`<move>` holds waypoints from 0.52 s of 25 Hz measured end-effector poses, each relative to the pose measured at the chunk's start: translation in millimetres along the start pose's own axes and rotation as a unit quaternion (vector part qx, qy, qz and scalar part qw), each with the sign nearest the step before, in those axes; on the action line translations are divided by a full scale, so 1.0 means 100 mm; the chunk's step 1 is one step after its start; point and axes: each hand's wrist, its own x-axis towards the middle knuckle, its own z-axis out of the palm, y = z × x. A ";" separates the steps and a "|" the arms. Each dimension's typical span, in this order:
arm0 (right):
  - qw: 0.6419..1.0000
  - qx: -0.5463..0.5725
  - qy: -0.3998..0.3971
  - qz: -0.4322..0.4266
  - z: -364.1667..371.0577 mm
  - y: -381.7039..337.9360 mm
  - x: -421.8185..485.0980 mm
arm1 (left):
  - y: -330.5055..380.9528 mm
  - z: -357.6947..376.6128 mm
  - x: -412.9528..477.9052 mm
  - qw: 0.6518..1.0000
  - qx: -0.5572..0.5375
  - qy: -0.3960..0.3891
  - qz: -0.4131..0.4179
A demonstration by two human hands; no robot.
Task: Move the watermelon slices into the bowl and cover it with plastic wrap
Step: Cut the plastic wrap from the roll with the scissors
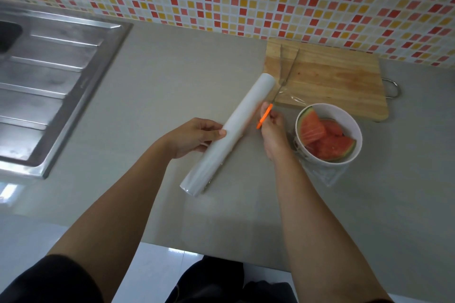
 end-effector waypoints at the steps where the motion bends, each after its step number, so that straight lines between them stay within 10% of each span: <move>1: 1.000 -0.003 -0.007 0.010 0.00 0.00 0.02 | -0.01 -0.02 -0.02 1.000 0.003 -0.001 0.000; 13: 0.990 -0.132 0.013 -0.048 0.17 0.03 -0.47 | -0.18 -0.17 -0.18 0.995 -0.064 0.070 0.021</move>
